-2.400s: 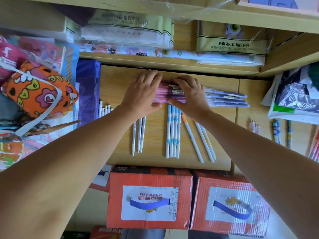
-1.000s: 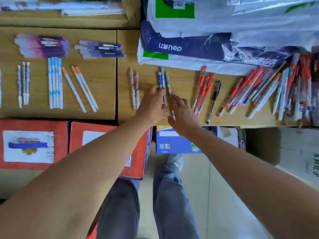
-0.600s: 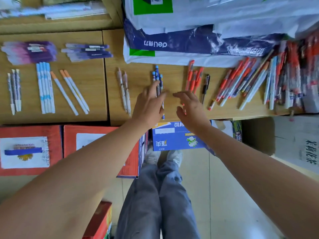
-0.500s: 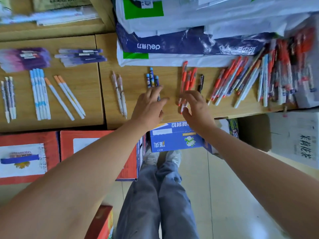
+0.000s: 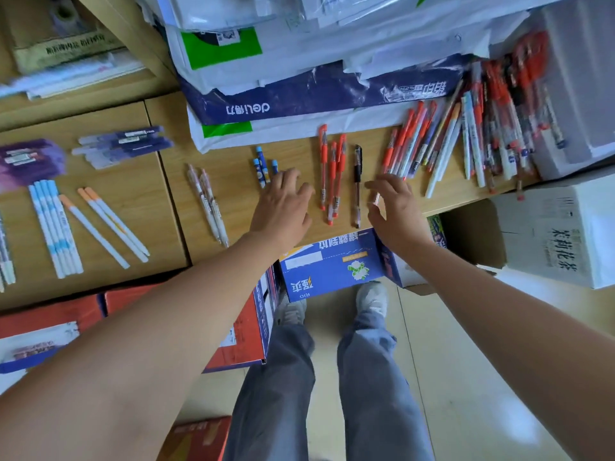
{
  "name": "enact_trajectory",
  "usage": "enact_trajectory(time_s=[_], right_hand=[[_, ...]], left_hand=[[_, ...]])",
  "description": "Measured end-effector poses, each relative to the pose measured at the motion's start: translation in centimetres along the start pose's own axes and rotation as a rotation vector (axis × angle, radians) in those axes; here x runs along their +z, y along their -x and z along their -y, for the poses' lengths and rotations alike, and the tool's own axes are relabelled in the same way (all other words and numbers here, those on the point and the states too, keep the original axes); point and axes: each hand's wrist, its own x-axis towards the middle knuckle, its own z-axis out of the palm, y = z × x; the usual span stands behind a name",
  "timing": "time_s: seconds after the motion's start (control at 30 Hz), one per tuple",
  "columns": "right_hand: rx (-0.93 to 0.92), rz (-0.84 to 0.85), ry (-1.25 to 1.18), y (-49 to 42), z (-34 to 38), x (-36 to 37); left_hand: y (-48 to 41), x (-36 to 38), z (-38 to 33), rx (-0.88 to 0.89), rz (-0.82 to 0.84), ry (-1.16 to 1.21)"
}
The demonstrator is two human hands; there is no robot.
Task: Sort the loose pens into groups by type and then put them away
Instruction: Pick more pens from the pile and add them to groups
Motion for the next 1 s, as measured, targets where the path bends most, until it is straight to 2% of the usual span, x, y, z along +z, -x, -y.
enact_trajectory(time_s=[0.2,0.37,0.63,0.8,0.93,1.0], right_hand=[[0.075,-0.054,0.088,-1.3,-4.0,-3.0],[0.014,0.109,0.230,-3.0,-6.1,-4.8],[-0.174,0.082,0.256,-5.1,-9.2,-7.2],[-0.016,0.107,0.294,-7.1,-8.9,-7.4],[0.073,0.130,0.385,-8.2,-8.1,-7.1],[0.122,0.149,0.355,-8.5,-7.9,-6.9]], left_hand=[[-3.1,0.2,-4.4,-0.030,-0.011,0.089],[-4.9,1.2,-7.4,-0.111,-0.034,0.049],[-6.5,2.0,-10.0,-0.342,-0.063,0.003],[-7.3,2.2,-10.4,-0.422,-0.067,-0.068],[-7.8,2.1,-11.1,-0.461,-0.032,0.009],[-8.1,2.1,-11.5,-0.476,-0.022,0.047]])
